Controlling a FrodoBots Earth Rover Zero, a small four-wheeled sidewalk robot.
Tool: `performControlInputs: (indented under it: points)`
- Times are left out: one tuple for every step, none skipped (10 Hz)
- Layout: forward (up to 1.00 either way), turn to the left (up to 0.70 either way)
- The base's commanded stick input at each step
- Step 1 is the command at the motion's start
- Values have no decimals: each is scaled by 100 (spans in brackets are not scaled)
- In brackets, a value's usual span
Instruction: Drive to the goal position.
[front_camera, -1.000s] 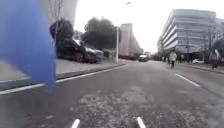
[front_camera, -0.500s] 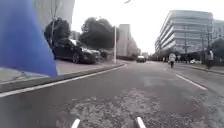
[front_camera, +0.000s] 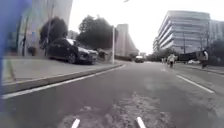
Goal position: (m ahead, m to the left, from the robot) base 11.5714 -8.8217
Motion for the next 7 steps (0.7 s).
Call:
performControlInputs:
  points:
    - [70,0]
    - [70,0]
    - [70,0]
    - [70,-3]
    - [70,-13]
    - [70,-14]
    - [70,-14]
